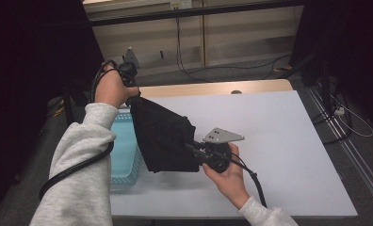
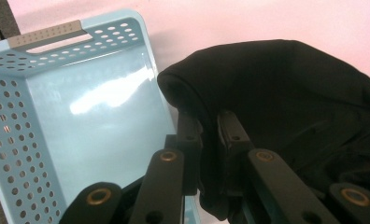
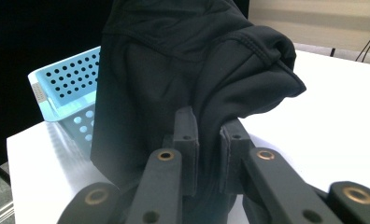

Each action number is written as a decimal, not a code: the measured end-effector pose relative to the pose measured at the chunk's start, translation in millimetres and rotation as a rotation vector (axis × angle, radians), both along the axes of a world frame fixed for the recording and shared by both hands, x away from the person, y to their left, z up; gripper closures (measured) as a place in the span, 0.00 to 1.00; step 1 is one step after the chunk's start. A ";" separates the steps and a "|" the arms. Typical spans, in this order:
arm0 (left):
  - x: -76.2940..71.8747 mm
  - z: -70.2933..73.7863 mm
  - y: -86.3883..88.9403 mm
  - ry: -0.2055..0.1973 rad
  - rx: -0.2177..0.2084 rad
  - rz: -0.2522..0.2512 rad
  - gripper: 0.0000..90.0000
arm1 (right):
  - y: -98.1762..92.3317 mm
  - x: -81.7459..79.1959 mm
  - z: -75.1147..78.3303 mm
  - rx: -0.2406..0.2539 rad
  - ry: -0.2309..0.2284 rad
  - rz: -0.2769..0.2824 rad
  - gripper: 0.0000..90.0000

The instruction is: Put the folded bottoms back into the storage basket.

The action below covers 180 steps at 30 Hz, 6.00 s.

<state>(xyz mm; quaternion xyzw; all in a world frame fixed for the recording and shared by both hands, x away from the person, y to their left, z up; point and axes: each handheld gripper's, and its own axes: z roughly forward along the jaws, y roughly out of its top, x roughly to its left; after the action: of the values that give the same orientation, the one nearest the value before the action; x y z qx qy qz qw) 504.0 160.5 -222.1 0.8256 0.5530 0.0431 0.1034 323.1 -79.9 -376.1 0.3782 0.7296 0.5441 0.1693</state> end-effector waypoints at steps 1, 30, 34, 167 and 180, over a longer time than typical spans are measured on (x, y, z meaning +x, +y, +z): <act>-0.3 1.3 0.6 0.000 0.001 0.005 0.91 | 0.7 0.2 0.7 0.002 0.000 0.000 0.90; -2.8 31.0 12.9 -0.041 0.009 0.018 0.91 | 13.1 6.0 20.6 0.025 -0.033 0.021 0.90; -3.4 34.1 12.8 -0.045 0.010 0.022 0.91 | 15.3 6.1 22.2 0.021 -0.037 0.029 0.90; 7.1 29.3 130.2 -0.118 0.001 0.170 0.91 | 141.0 34.8 16.0 0.025 -0.011 0.210 0.89; 10.4 25.4 153.3 -0.112 0.006 0.207 0.91 | 161.1 40.6 9.6 0.042 0.005 0.235 0.89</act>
<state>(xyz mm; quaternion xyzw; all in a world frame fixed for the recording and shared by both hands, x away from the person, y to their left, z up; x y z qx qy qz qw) 514.5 313.8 -196.7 0.7607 0.6285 0.1010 0.1268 363.7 81.2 -366.5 0.2952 0.7576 0.5744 0.0945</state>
